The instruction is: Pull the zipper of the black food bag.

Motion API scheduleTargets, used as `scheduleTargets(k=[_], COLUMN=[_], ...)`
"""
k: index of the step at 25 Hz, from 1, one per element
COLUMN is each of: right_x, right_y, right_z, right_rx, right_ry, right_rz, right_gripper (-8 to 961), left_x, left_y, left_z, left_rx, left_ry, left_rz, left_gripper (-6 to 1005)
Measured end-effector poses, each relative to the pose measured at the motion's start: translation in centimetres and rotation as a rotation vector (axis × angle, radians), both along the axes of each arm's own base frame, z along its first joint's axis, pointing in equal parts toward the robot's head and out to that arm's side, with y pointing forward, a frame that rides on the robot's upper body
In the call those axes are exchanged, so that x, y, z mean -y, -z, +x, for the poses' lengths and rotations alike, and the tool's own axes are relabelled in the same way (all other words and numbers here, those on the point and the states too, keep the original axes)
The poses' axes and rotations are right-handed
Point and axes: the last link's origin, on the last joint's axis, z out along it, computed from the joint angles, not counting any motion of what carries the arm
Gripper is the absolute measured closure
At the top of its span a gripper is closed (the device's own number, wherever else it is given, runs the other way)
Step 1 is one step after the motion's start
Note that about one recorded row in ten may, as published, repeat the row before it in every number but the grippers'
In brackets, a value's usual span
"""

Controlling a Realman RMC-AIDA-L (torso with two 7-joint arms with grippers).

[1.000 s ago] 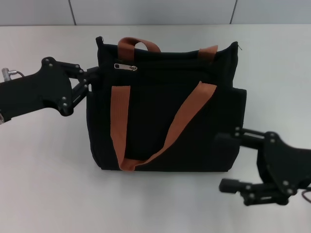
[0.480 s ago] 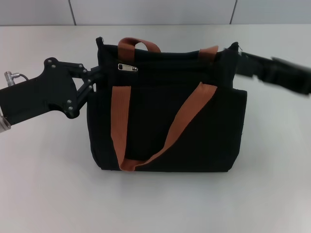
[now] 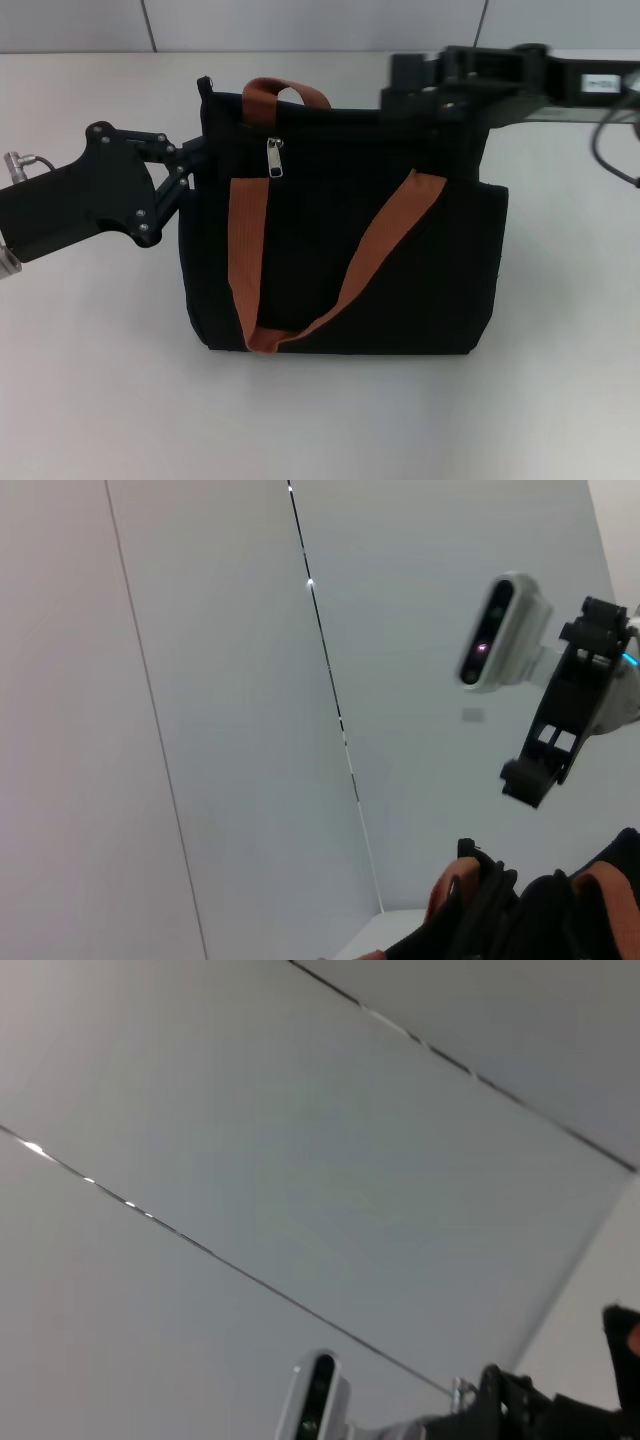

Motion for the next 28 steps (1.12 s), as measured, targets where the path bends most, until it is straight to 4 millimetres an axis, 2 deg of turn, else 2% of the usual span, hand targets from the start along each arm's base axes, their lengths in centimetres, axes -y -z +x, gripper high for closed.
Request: scheduleTargets(k=[4, 11, 23, 28], right_x=[-1.1, -2.2, -2.9, -3.1], right_y=[1.4, 2.4, 4.5, 4.7], right_z=[-1.8, -3.4, -5.0, -5.2], right_rx=[0.102, 0.202, 0.305, 0.311], right_ry=[0.045, 0.073, 0.057, 0.053], right_rz=[-0.106, -0.167, -0.17, -0.162], right_gripper=[128, 157, 206, 226], left_x=[0.0, -0.2, -0.2, -0.3], left_y=[0.1, 0.1, 0.1, 0.0], left_z=[0.0, 0.0, 0.3, 0.5], left_rx=[-0.001, -0.002, 0.005, 0.014], left_ry=[-0.004, -0.013, 0.0, 0.008], left_rz=[0.002, 0.004, -0.007, -0.007], left_gripper=[976, 976, 975, 975])
